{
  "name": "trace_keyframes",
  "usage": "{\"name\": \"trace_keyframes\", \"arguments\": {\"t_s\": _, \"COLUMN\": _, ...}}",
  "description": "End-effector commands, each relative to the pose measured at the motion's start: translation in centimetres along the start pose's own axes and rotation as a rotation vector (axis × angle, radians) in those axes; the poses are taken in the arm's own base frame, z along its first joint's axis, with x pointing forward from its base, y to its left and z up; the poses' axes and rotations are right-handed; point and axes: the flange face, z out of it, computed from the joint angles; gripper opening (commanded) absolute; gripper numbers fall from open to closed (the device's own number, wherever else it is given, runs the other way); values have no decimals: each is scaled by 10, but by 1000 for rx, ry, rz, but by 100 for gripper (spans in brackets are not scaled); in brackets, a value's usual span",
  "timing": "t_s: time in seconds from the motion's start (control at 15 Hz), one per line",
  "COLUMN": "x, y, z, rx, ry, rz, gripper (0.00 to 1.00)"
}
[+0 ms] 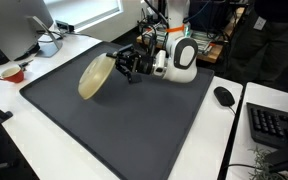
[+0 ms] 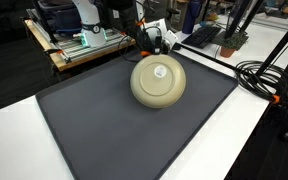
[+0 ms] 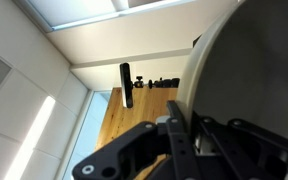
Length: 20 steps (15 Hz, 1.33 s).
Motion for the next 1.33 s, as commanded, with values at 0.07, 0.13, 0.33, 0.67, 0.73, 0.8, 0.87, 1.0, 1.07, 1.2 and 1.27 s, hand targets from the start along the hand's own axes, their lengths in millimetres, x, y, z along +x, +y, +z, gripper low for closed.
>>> {"name": "trace_keyframes", "arguments": {"t_s": 0.07, "x": 1, "y": -10, "z": 0, "rx": 6, "ry": 10, "rz": -28, "gripper": 23}}
{"name": "trace_keyframes", "arguments": {"t_s": 0.13, "x": -1, "y": -12, "z": -1, "rx": 10, "ry": 9, "rz": -35, "gripper": 34}}
{"name": "trace_keyframes", "arguments": {"t_s": 0.33, "x": -3, "y": -13, "z": -2, "rx": 16, "ry": 5, "rz": -60, "gripper": 54}}
{"name": "trace_keyframes", "arguments": {"t_s": 0.67, "x": -6, "y": -14, "z": -10, "rx": 69, "ry": 46, "rz": -149, "gripper": 89}}
{"name": "trace_keyframes", "arguments": {"t_s": 0.73, "x": -7, "y": -15, "z": -12, "rx": 85, "ry": 51, "rz": -168, "gripper": 95}}
{"name": "trace_keyframes", "arguments": {"t_s": 0.8, "x": -7, "y": -15, "z": -14, "rx": 103, "ry": 55, "rz": -189, "gripper": 99}}
{"name": "trace_keyframes", "arguments": {"t_s": 0.87, "x": -8, "y": -16, "z": -15, "rx": 119, "ry": 60, "rz": -204, "gripper": 100}}
{"name": "trace_keyframes", "arguments": {"t_s": 1.0, "x": -9, "y": -16, "z": -19, "rx": 144, "ry": 69, "rz": -235, "gripper": 100}}
{"name": "trace_keyframes", "arguments": {"t_s": 1.07, "x": -9, "y": -17, "z": -20, "rx": 160, "ry": 74, "rz": -244, "gripper": 100}}
{"name": "trace_keyframes", "arguments": {"t_s": 1.2, "x": -11, "y": -18, "z": -21, "rx": 181, "ry": 80, "rz": -257, "gripper": 100}}
{"name": "trace_keyframes", "arguments": {"t_s": 1.27, "x": -12, "y": -19, "z": -22, "rx": 194, "ry": 86, "rz": -262, "gripper": 100}}
